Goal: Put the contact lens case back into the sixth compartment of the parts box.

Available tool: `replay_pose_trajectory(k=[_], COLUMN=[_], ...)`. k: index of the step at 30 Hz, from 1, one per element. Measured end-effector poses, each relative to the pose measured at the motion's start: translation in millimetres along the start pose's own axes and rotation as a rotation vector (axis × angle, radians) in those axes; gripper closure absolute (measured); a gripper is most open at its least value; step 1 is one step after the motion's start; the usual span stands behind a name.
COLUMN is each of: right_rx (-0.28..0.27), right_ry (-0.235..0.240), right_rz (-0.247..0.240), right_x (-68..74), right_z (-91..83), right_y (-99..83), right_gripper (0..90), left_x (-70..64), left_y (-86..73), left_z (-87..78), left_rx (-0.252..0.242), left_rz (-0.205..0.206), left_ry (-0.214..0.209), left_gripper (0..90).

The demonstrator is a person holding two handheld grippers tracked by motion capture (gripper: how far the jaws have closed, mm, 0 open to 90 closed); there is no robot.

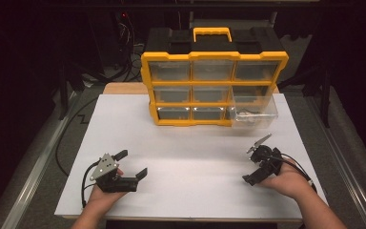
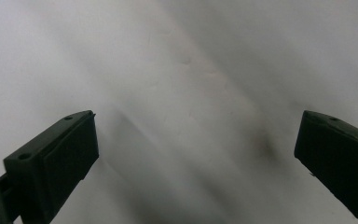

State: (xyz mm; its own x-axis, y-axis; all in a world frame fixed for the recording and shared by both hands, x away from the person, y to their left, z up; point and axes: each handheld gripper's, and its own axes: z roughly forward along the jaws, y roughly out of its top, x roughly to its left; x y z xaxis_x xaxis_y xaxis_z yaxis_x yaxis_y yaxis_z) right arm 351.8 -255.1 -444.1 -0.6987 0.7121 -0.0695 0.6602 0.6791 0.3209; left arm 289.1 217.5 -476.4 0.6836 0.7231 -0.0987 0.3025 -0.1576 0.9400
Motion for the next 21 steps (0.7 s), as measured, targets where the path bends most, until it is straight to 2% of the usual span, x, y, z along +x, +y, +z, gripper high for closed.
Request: replay_pose_trajectory(k=[3, 6, 9, 13, 17, 21], right_rx=[-0.067, -0.162, -0.236, -0.347, -0.421, -0.504], right_ry=[-0.016, -0.005, -0.008, 0.017, 0.009, 0.002], right_rz=[0.013, 0.049, 0.060, 0.110, 0.127, 0.164], right_x=[2.4, 3.7, 6.9, 10.4, 13.0, 14.5], right_z=[3.4, 7.5, 11.6, 12.3, 12.6, 10.9], right_y=[-4.6, -10.3, -16.0, -22.2, -26.8, -32.5], right_gripper=[0.1, 0.1, 0.1, 0.1, 0.1, 0.1], left_x=[-0.2, -0.5, -0.9, -0.8, -1.2, -1.1], left_y=[0.1, -0.3, 0.3, -0.1, 0.5, 1.2], left_z=[0.3, 0.8, 0.9, 2.0, 1.9, 1.8], left_rx=[-0.002, 0.007, 0.002, 0.012, 0.014, 0.012], left_rz=[-0.001, 0.003, 0.001, 0.000, 0.000, -0.004], left_ry=[0.002, 0.004, 0.006, 0.010, 0.008, 0.011], left_gripper=[0.3, 0.3, 0.3, 0.3, 0.3, 0.4])
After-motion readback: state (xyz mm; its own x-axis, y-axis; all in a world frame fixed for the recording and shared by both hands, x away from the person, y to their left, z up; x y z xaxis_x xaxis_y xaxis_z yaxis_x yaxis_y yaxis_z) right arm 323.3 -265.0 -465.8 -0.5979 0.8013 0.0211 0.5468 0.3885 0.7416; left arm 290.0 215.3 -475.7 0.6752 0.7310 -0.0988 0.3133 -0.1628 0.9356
